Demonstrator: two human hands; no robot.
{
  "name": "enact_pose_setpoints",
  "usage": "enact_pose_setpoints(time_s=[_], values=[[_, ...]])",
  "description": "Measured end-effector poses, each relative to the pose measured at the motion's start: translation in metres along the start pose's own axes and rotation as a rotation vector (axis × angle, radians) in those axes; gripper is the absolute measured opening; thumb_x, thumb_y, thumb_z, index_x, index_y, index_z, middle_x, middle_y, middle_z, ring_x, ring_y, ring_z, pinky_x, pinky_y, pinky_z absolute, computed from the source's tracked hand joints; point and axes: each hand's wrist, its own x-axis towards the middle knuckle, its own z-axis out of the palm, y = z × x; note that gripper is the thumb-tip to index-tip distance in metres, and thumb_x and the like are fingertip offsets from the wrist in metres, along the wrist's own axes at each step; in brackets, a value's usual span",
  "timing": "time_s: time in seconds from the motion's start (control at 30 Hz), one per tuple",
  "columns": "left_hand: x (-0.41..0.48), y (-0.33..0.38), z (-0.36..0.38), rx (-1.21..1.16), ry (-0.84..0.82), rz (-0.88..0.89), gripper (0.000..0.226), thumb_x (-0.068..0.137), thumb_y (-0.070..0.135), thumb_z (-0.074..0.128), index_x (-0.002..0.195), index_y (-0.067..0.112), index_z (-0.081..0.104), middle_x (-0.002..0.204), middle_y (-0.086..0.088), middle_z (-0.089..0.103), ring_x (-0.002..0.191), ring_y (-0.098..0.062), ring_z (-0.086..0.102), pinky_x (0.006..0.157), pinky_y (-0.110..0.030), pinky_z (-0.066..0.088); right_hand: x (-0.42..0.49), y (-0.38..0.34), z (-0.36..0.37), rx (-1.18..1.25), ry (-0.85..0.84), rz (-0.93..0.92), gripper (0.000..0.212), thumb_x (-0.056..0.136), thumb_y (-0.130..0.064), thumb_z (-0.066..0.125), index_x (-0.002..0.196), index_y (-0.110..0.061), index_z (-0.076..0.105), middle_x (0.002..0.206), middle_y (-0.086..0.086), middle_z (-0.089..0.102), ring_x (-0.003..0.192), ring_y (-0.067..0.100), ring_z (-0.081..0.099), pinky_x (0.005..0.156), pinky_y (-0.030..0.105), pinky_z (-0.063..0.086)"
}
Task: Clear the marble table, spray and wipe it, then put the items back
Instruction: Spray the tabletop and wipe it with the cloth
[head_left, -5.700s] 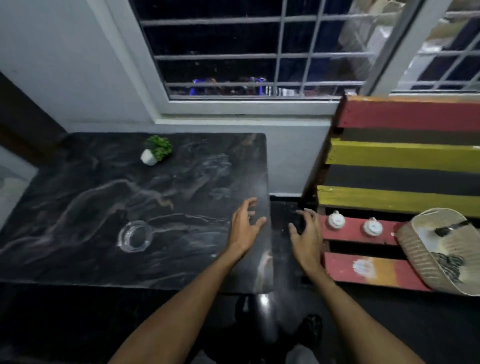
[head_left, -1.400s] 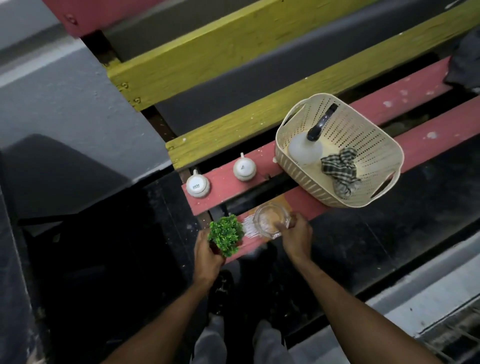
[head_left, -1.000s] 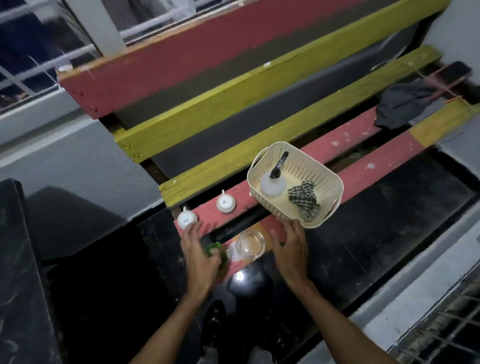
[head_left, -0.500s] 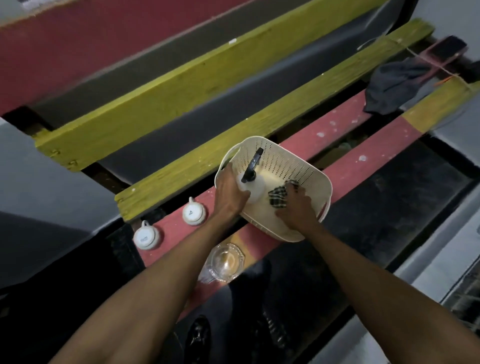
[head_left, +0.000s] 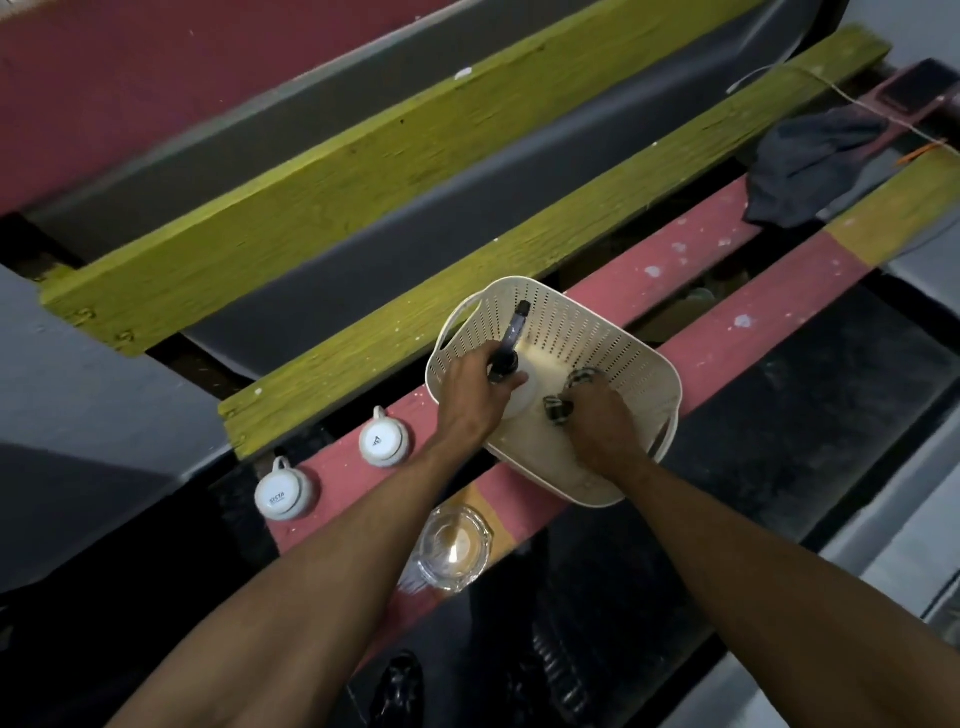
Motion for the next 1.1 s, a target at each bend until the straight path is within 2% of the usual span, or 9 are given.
enact_pose_setpoints(time_s=[0.1,0.23,0.3,0.43,0.57,0.73,0.83,1.0,1.1], values=[[-0.009,0.014,-0.011,-0.075,0.086,0.085,0.032,0.087,0.030,0.078,0.114,0.017,0.069,0.110,0.001,0.074,0.090,-0.005,0.056,0.071,-0.007,0.036,-0.003,-0.013,-0.017,0.083,0.121,-0.072,0.017,0.095,-0.011,0.051,0.096,-0.008,0.068,0.110,0.010,0.058,0.096,0.027,0.058,0.079,0.034,0.048],[-0.035,0.046,-0.048,-0.255,0.106,0.194,0.016,0.092,0.043,0.067,0.102,0.037,0.055,0.103,0.004,0.063,0.090,-0.006,0.056,0.074,-0.022,0.042,-0.025,-0.036,-0.055,0.132,0.215,-0.092,0.020,0.091,-0.013,0.058,0.102,-0.016,0.074,0.105,0.008,0.066,0.094,0.022,0.058,0.074,0.031,0.043],[-0.056,0.065,-0.076,-0.330,0.129,0.212,0.015,0.092,0.047,0.063,0.099,0.044,0.050,0.105,0.000,0.055,0.091,-0.002,0.054,0.075,-0.021,0.042,-0.043,-0.052,-0.079,0.180,0.214,-0.054,0.023,0.091,-0.018,0.060,0.109,-0.018,0.075,0.109,0.011,0.065,0.098,0.027,0.059,0.080,0.035,0.047],[-0.119,0.089,-0.147,-0.373,0.170,0.215,0.039,0.094,0.043,0.061,0.126,0.021,0.054,0.119,-0.004,0.048,0.108,-0.015,0.057,0.089,-0.024,0.048,-0.098,-0.101,-0.118,0.260,0.207,0.001,0.036,0.087,-0.016,0.061,0.121,-0.017,0.071,0.115,0.015,0.059,0.104,0.033,0.058,0.088,0.036,0.046],[-0.195,0.089,-0.218,-0.405,0.200,0.159,0.035,0.096,0.036,0.062,0.122,0.012,0.059,0.104,-0.011,0.066,0.099,-0.027,0.065,0.088,-0.043,0.053,-0.157,-0.161,-0.139,0.318,0.178,-0.053,0.039,0.085,-0.015,0.062,0.124,-0.014,0.070,0.114,0.017,0.061,0.106,0.034,0.059,0.089,0.035,0.045],[-0.304,0.044,-0.298,-0.429,0.357,0.057,0.037,0.095,0.036,0.061,0.119,0.008,0.059,0.095,0.001,0.069,0.085,-0.009,0.067,0.080,-0.035,0.051,-0.233,-0.251,-0.122,0.353,0.100,-0.119,0.041,0.084,-0.016,0.063,0.125,-0.018,0.069,0.115,0.015,0.062,0.108,0.030,0.058,0.095,0.032,0.044],[-0.361,-0.009,-0.346,-0.450,0.441,0.017,0.027,0.099,0.026,0.057,0.119,0.008,0.055,0.093,-0.010,0.066,0.080,-0.018,0.066,0.083,-0.045,0.055,-0.272,-0.314,-0.097,0.366,0.052,-0.161,0.042,0.082,-0.015,0.065,0.124,-0.017,0.070,0.118,0.012,0.064,0.113,0.028,0.059,0.100,0.034,0.047],[-0.446,-0.106,-0.429,-0.578,0.633,-0.071,0.034,0.099,0.008,0.056,0.126,0.016,0.036,0.107,-0.009,0.065,0.066,-0.018,0.059,0.071,-0.029,0.054,-0.338,-0.430,-0.044,0.382,0.017,-0.249,0.044,0.079,-0.012,0.065,0.122,-0.018,0.072,0.118,0.012,0.064,0.113,0.025,0.059,0.102,0.033,0.047],[-0.486,-0.160,-0.487,-0.604,0.720,-0.159,0.036,0.098,0.008,0.060,0.126,0.019,0.039,0.098,-0.012,0.067,0.061,-0.015,0.058,0.062,-0.023,0.052,-0.379,-0.505,-0.007,0.370,-0.021,-0.309,0.043,0.078,-0.012,0.066,0.120,-0.017,0.073,0.117,0.012,0.067,0.113,0.027,0.061,0.105,0.037,0.047]])
